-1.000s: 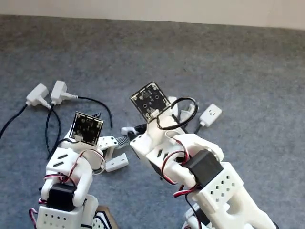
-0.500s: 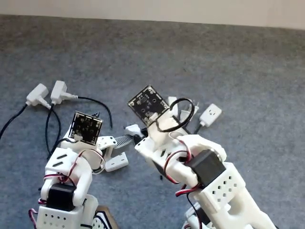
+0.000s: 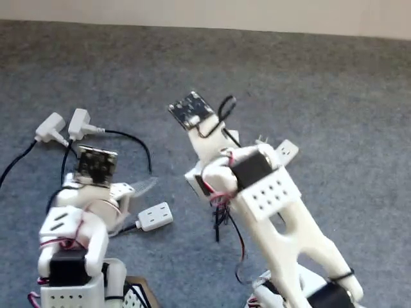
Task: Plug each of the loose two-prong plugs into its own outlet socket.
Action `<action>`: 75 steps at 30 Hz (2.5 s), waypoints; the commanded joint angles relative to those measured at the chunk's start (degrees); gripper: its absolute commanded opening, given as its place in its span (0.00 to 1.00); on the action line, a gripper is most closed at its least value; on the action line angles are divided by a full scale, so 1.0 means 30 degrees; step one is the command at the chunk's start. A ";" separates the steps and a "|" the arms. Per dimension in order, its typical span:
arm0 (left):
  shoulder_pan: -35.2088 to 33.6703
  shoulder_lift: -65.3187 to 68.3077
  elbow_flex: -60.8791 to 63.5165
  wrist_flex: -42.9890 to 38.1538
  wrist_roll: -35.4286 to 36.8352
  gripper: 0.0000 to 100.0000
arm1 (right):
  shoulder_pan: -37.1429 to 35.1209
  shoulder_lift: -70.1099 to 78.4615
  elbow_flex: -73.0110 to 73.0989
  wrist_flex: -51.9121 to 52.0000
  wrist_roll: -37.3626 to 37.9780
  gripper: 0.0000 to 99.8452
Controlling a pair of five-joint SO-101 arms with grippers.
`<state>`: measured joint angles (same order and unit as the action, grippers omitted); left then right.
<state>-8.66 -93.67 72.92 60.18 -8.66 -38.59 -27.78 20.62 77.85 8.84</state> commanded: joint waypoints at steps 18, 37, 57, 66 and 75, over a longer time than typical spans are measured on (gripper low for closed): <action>-1.3407 3.6996 -3.1927 0.9055 -0.9553 0.42 | -0.5172 0.9538 -1.2908 0.6022 1.6117 0.01; -1.5399 4.8718 -4.4615 1.1927 -1.2220 0.42 | -0.6081 0.9626 -0.6315 0.1158 2.0864 0.01; -1.5839 4.8777 -4.4703 1.2190 -1.2249 0.42 | -0.5495 1.0769 -0.6286 0.0513 2.2916 0.01; -1.5839 4.8777 -4.4762 1.2161 -1.2249 0.42 | -0.5201 1.1473 -0.6344 0.0542 2.3062 0.01; -1.5897 4.8777 -4.4733 1.2190 -1.2249 0.42 | -0.5553 1.2410 -0.6198 0.0454 2.3062 0.01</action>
<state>-55.87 53.49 -59.30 96.13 -45.05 -55.12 6.95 1.98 80.04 77.32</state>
